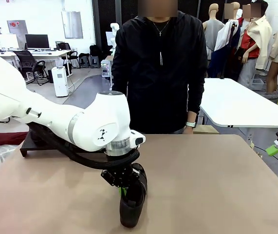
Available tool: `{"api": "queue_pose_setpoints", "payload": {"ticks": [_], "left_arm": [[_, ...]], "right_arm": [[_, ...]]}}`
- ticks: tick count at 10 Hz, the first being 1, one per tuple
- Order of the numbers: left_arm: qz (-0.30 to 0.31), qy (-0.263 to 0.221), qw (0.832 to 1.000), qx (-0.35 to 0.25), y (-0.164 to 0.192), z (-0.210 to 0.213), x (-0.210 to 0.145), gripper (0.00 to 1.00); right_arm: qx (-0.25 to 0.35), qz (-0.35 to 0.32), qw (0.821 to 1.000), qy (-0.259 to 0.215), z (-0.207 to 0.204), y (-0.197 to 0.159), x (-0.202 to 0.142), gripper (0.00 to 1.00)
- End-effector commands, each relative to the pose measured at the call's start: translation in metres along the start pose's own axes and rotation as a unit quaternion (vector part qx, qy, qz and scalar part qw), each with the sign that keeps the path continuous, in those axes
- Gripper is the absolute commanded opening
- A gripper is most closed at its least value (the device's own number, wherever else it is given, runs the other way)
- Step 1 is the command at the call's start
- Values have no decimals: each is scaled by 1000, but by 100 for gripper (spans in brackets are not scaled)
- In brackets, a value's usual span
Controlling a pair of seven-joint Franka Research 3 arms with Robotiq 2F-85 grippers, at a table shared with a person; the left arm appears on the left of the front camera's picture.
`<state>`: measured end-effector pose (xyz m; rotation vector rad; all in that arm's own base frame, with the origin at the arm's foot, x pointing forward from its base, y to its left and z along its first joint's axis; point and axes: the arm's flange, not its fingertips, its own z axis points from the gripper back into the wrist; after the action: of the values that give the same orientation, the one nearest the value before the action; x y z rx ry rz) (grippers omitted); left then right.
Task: Organize the shoes by placing them on the stand.
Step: Place the Shoe from the middle of the table onto the Shoes Stand.
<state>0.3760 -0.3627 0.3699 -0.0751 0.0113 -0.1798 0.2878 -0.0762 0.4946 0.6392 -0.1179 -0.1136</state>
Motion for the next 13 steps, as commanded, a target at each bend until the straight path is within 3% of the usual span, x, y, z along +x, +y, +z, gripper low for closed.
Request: {"api": "queue_pose_setpoints", "payload": {"ticks": [1, 3, 5, 6, 7, 8, 9, 11, 13], "left_arm": [[8, -53, 998, 38, -2, 49, -12, 0], [-27, -162, 985, 53, -1, 115, -36, 0], [32, -227, 970, 77, 18, 136, -46, 0], [83, -240, 963, 90, 45, 140, -40, 0], [94, -246, 963, 65, 62, 141, -37, 0], [155, -205, 966, 2, 78, 142, -28, 0], [63, -228, 969, 72, 46, 158, -41, 0], [63, -228, 969, 72, 46, 158, -41, 0], [96, -212, 970, 72, 72, 153, -24, 0]], "right_arm": [[7, 0, 1000, 1, 1, 0, 0, 100], [7, 0, 1000, 1, 1, 0, 0, 100], [7, 0, 1000, 1, 1, 0, 0, 100], [7, 0, 1000, 1, 1, 0, 0, 100], [7, 0, 1000, 1, 1, 0, 0, 100], [7, 0, 1000, 1, 1, 0, 0, 100], [7, 0, 1000, 1, 1, 0, 0, 100], [7, 0, 1000, 1, 1, 0, 0, 100], [7, 0, 1000, 1, 1, 0, 0, 100]]}}
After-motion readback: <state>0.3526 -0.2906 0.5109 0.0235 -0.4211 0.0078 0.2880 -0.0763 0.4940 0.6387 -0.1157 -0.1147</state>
